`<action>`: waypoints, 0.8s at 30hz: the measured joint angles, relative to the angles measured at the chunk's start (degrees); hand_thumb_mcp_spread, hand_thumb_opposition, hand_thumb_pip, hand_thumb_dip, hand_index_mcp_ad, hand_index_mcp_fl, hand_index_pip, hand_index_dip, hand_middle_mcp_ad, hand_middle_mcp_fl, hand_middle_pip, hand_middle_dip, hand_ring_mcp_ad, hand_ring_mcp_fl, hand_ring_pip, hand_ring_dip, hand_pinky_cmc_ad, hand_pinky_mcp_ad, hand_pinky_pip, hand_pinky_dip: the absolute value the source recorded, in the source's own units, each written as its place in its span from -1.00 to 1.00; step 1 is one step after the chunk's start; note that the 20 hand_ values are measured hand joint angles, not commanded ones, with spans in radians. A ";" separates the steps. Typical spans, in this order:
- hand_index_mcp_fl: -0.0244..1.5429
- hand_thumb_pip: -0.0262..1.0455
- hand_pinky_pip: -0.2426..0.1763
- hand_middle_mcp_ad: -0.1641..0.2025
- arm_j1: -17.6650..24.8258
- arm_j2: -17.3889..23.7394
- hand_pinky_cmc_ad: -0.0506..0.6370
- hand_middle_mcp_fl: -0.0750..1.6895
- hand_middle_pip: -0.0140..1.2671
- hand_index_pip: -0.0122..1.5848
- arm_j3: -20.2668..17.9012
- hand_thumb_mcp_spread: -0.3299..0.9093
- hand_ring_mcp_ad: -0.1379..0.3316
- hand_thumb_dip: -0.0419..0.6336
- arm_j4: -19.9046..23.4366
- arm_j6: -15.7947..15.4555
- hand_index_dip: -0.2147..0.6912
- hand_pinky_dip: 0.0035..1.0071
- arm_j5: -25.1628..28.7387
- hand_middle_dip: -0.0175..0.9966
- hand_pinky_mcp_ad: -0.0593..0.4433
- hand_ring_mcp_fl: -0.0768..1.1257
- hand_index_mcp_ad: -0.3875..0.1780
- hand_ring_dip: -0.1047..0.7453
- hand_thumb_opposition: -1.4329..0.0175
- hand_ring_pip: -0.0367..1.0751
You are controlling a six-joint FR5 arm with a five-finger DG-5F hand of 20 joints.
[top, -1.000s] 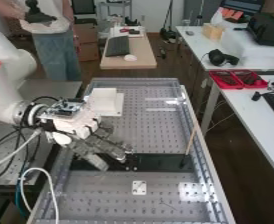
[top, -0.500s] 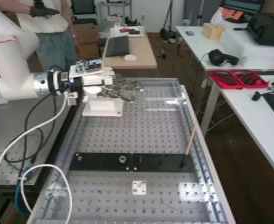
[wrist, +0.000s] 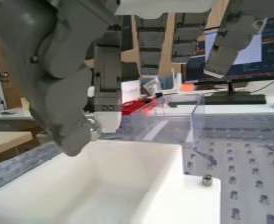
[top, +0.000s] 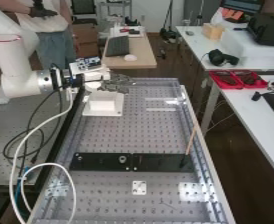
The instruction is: Grab the larger nut and place it in the white container
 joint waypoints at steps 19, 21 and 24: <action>-0.97 0.53 -0.35 0.29 2.17 2.76 0.09 -0.91 -0.77 -0.06 -0.70 0.04 0.14 -0.32 -5.50 -2.63 -0.93 0.04 5.88 -0.56 0.28 -0.87 -0.36 -0.55 -0.24 -0.76; -0.97 0.55 -0.35 0.29 1.29 4.13 0.09 -0.91 -0.77 -0.08 -0.52 0.01 0.14 -0.32 -5.42 -2.22 -0.92 0.05 6.38 -0.56 0.28 -0.87 -0.35 -0.55 -0.24 -0.76; -0.97 0.55 -0.37 0.30 -1.46 7.63 0.10 -0.91 -0.77 -0.10 0.62 0.00 0.14 -0.32 -5.57 -1.27 -0.95 0.12 7.12 -0.56 0.28 -0.87 -0.35 -0.55 -0.22 -0.76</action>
